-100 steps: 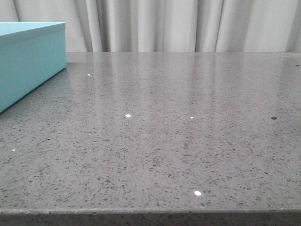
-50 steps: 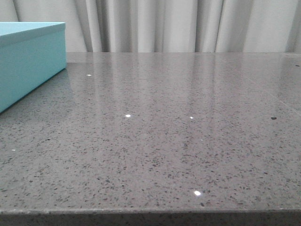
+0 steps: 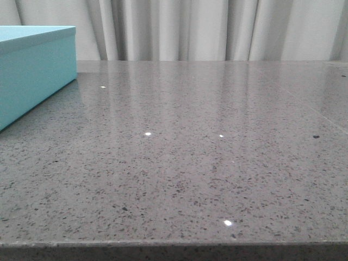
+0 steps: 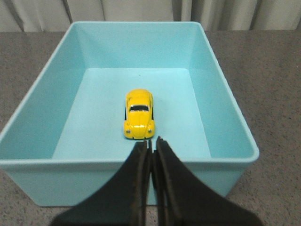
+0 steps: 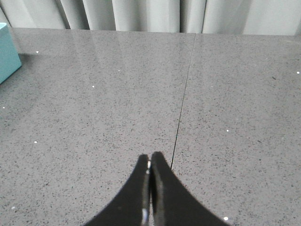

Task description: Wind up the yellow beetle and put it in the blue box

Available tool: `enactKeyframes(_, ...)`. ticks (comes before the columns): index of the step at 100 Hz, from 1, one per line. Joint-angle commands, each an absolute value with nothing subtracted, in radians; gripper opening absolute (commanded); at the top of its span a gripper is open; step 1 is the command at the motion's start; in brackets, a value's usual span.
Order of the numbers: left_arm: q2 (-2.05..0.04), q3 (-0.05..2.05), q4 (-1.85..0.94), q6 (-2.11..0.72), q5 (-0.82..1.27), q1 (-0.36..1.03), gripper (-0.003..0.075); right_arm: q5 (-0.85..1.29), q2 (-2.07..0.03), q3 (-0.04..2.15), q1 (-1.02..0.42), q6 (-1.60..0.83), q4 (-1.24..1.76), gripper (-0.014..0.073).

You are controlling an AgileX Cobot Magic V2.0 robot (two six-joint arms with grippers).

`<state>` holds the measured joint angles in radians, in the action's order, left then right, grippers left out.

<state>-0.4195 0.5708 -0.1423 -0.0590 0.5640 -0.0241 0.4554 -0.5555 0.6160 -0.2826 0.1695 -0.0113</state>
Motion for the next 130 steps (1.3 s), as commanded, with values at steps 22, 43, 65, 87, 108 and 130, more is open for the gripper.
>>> enactKeyframes(22, -0.263, 0.448, -0.206, -0.058, 0.473, -0.025, -0.0018, 0.205, -0.463, 0.481, -0.283, 0.157, -0.024, -0.0068)
enactKeyframes(43, -0.232, 0.435, -0.223, -0.058, 0.480, -0.025, -0.0018, 0.152, -0.420, 0.438, -0.283, 0.157, -0.024, -0.0068)
enactKeyframes(65, -0.232, 0.435, -0.223, -0.058, 0.480, -0.025, -0.0018, 0.164, -0.420, 0.438, -0.283, 0.157, -0.024, -0.0068)
enactKeyframes(87, -0.232, 0.435, -0.223, -0.058, 0.480, -0.025, -0.0018, 0.164, -0.420, 0.438, -0.283, 0.157, -0.024, -0.0068)
enactKeyframes(108, -0.232, 0.435, -0.223, -0.058, 0.480, -0.025, -0.0018, 0.164, -0.420, 0.438, -0.283, 0.157, -0.024, -0.0068)
enactKeyframes(130, -0.232, 0.427, -0.223, -0.058, 0.480, -0.025, -0.0019, 0.164, -0.420, 0.438, -0.283, 0.157, -0.024, -0.0068)
